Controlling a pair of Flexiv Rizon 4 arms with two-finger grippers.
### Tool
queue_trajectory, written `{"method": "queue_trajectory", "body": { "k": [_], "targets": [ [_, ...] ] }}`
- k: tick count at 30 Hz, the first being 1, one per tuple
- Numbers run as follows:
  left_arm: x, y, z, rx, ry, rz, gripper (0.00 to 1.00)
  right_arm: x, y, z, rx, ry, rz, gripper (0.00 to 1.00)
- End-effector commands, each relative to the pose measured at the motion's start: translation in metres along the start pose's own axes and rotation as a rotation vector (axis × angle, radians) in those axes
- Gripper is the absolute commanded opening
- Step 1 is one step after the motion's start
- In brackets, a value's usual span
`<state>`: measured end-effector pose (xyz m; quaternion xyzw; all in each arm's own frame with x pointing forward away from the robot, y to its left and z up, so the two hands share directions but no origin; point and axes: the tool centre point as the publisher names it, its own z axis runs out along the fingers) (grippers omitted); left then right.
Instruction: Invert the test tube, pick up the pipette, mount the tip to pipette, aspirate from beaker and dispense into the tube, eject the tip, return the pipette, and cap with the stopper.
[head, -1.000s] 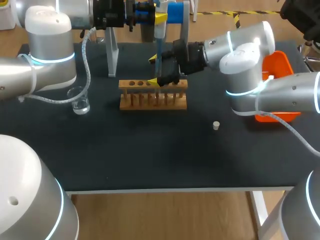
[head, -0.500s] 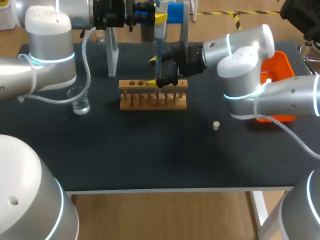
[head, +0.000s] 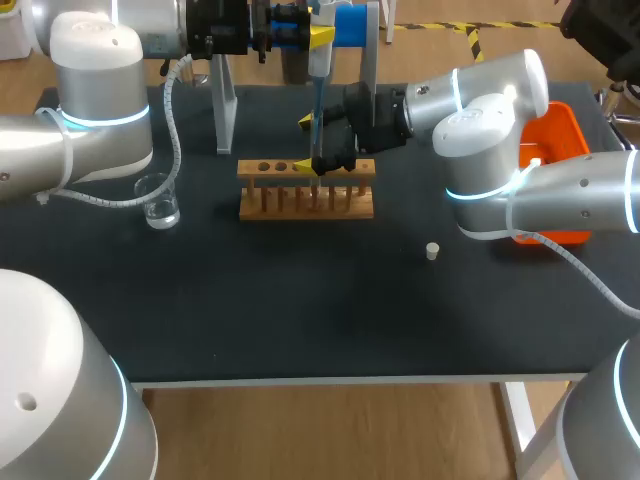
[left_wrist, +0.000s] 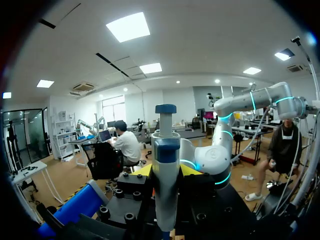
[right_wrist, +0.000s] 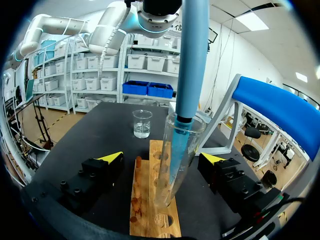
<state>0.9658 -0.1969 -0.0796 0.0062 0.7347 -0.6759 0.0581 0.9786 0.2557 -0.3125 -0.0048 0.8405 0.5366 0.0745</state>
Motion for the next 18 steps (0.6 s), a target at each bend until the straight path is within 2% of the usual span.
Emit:
{"method": "queue_trajectory", "body": {
  "k": [1,18],
  "targets": [
    [-0.0007,-0.0005,-0.0007,-0.001,0.003,-0.001,0.00,-0.0003,0.0008,0.0012,0.004,0.000,0.001,1.00],
    [-0.0013,-0.0050,-0.0004,-0.004,0.003,0.010,0.00,-0.0003,0.0008,0.0012,0.004,0.000,0.001,1.00]
  ]
}}
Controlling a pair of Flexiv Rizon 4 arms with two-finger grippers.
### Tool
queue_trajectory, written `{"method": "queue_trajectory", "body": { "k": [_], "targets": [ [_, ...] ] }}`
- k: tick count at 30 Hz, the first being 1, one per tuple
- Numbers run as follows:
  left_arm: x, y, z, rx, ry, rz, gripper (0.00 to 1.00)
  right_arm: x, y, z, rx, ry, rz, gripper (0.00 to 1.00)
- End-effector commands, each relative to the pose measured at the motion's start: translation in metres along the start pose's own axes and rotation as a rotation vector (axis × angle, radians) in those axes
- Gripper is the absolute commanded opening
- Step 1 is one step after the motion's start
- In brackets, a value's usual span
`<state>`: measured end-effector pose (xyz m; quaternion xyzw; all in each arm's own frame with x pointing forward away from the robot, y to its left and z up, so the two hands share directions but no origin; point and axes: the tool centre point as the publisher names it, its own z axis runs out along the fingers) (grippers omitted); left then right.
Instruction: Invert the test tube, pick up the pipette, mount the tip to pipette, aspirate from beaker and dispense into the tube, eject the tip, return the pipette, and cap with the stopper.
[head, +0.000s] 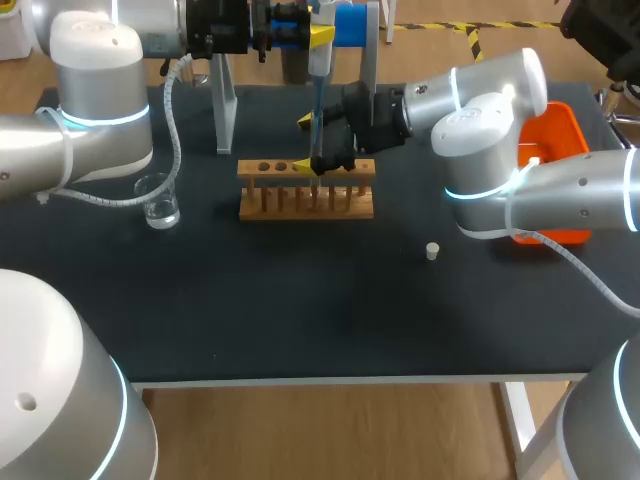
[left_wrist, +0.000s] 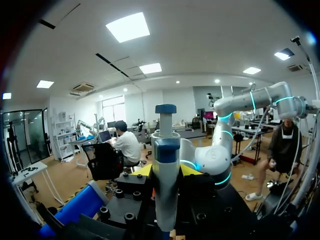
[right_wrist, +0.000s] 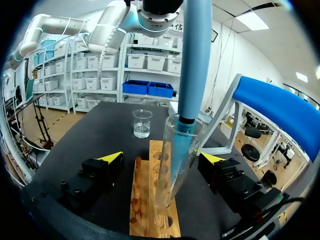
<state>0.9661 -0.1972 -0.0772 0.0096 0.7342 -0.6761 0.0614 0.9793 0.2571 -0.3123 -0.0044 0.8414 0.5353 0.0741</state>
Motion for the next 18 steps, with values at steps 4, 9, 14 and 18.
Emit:
{"method": "queue_trajectory", "body": {
  "k": [4,9,14,18],
  "targets": [
    [0.0007,-0.0043,0.0009,-0.014,0.004,0.002,0.00,0.0002,-0.0001,-0.0001,0.000,-0.001,0.000,1.00],
    [0.0034,-0.0070,0.0016,-0.021,0.003,0.005,0.00,0.0002,-0.0001,-0.0001,0.000,-0.001,0.000,1.00],
    [0.0058,-0.0101,0.0024,-0.024,-0.001,0.010,0.00,0.0002,-0.0001,-0.0001,0.000,-0.001,0.000,1.00],
    [0.0078,-0.0129,0.0028,-0.027,-0.004,0.016,0.00,0.0002,-0.0001,-0.0001,0.000,-0.001,0.000,1.00]
  ]
}}
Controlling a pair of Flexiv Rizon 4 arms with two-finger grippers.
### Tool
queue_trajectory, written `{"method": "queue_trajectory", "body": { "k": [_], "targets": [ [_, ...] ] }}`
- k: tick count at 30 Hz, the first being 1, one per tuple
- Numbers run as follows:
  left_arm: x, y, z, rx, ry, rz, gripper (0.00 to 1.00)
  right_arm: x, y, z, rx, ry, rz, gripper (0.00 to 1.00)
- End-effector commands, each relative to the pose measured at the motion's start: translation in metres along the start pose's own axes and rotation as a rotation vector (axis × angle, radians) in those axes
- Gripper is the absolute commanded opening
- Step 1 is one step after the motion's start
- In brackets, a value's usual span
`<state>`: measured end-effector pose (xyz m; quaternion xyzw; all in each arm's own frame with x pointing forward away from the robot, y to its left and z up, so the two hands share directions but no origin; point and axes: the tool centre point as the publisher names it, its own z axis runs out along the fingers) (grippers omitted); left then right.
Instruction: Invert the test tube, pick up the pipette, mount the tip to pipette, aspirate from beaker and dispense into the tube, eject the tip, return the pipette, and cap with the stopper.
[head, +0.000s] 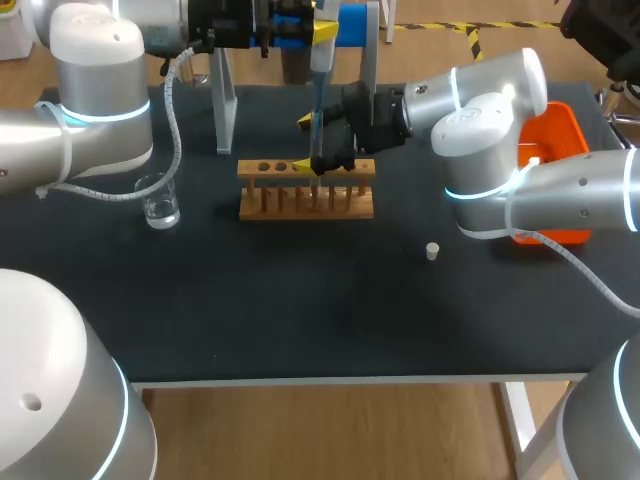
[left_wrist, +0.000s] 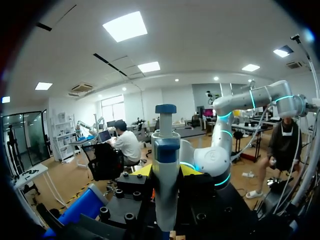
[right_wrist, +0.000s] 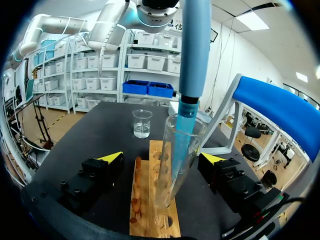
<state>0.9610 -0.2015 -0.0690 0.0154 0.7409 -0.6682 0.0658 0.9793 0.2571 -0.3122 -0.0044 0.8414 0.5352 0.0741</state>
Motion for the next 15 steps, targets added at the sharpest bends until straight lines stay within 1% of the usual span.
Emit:
{"method": "queue_trajectory", "body": {
  "k": [1,15],
  "targets": [
    [0.004,-0.005,-0.001,-0.008,-0.007,0.002,0.00,0.000,0.000,0.000,0.000,-0.001,0.000,1.00],
    [0.008,-0.021,-0.005,-0.015,-0.014,0.024,0.00,0.000,0.000,0.000,0.000,-0.001,0.000,1.00]
  ]
}}
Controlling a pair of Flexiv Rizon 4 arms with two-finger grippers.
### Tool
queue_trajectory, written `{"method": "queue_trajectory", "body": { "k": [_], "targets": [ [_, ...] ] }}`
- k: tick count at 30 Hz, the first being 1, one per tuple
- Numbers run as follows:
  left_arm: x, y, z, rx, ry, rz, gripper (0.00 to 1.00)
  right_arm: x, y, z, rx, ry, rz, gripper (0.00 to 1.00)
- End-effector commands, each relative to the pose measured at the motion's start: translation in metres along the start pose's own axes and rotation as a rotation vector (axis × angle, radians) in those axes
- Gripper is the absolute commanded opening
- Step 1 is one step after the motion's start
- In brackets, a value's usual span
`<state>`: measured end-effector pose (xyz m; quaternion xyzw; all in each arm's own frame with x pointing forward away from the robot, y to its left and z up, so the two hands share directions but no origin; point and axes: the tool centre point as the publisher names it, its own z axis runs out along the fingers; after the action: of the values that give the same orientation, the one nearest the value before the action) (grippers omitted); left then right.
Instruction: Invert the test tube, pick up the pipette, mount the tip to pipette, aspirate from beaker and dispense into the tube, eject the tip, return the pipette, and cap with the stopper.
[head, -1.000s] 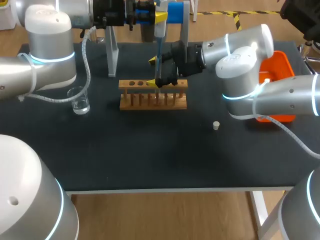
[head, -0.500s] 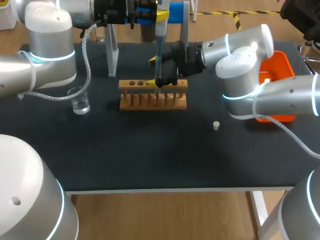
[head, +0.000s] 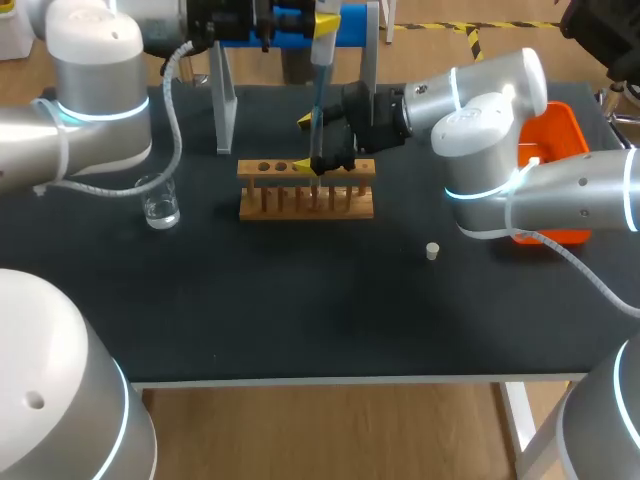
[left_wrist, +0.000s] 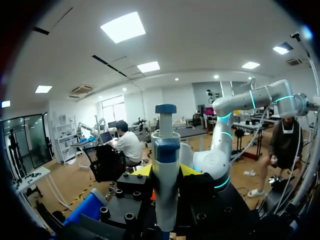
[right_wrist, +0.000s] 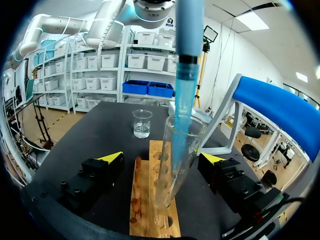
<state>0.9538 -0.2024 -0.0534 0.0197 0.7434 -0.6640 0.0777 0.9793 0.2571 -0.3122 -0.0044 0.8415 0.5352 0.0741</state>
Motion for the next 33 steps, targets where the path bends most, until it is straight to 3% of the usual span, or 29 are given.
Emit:
{"method": "queue_trajectory", "body": {
  "k": [1,33],
  "targets": [
    [0.002,-0.006,-0.004,-0.006,-0.003,0.002,0.00,0.000,0.000,0.000,0.000,-0.001,0.000,1.00],
    [0.003,-0.019,-0.001,0.013,-0.004,0.005,0.00,0.000,0.000,0.000,0.000,-0.001,0.000,1.00]
  ]
}}
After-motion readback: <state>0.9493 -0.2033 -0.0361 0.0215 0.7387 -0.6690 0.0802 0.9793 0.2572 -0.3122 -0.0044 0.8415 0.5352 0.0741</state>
